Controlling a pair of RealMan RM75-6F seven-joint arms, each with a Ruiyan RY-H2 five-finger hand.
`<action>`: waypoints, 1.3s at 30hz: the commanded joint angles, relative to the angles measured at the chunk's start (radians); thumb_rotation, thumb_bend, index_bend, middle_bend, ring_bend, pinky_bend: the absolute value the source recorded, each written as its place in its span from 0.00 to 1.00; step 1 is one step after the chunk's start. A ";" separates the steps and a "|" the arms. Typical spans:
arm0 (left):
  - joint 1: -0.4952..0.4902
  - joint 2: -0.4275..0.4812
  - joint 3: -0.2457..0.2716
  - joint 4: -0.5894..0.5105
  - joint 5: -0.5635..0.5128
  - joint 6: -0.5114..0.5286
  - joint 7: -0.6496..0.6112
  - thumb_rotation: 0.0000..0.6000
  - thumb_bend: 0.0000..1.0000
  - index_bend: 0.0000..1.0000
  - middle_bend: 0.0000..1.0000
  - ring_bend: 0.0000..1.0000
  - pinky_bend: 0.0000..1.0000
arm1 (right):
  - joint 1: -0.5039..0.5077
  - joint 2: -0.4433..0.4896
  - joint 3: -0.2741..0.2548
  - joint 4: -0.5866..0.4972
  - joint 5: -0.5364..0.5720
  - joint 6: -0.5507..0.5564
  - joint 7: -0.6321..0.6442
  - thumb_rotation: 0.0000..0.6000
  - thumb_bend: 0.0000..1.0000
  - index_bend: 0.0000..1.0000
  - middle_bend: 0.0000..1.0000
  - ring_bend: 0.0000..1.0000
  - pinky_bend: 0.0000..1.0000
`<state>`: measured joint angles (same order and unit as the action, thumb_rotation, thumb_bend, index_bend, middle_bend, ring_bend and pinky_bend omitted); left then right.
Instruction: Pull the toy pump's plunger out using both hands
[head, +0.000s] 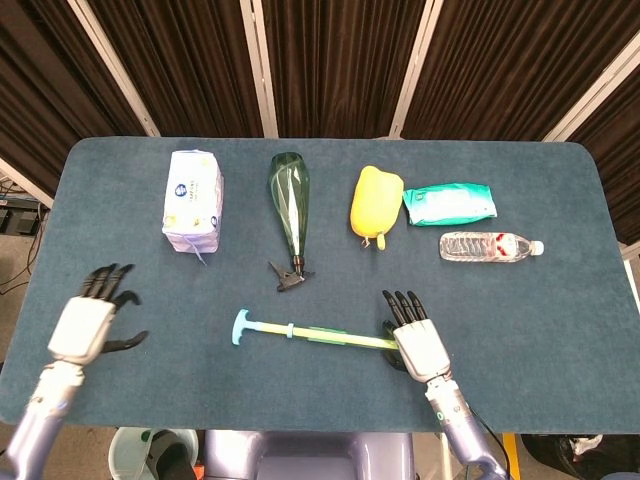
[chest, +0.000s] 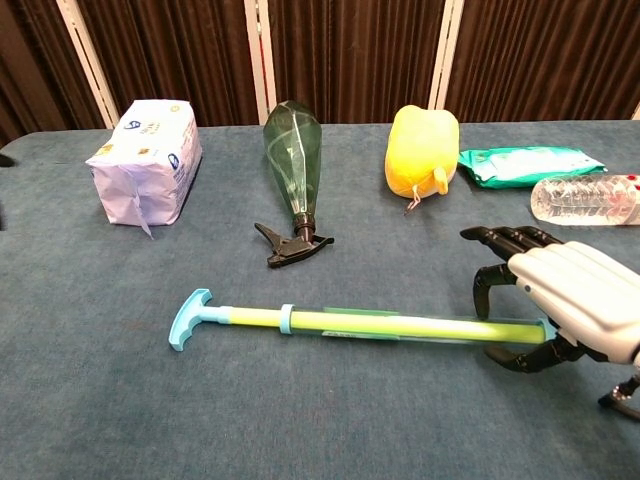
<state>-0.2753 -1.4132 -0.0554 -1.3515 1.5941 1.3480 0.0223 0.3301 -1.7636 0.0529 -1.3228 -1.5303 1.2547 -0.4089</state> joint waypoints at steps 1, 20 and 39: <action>-0.068 -0.087 -0.013 0.058 0.030 -0.046 -0.054 1.00 0.19 0.38 0.06 0.03 0.10 | 0.001 0.004 -0.001 -0.004 0.000 0.003 0.002 1.00 0.37 0.70 0.06 0.00 0.07; -0.229 -0.403 -0.006 0.298 0.029 -0.178 -0.129 1.00 0.16 0.42 0.07 0.03 0.10 | 0.004 0.045 0.012 -0.052 0.009 0.033 -0.001 1.00 0.37 0.70 0.07 0.00 0.07; -0.324 -0.586 -0.024 0.568 0.013 -0.170 -0.225 1.00 0.18 0.33 0.06 0.01 0.10 | 0.005 0.094 0.015 -0.074 0.013 0.049 0.014 1.00 0.37 0.70 0.07 0.00 0.07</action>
<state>-0.5913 -1.9900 -0.0783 -0.7925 1.6033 1.1701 -0.1928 0.3350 -1.6701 0.0677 -1.3964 -1.5178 1.3039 -0.3946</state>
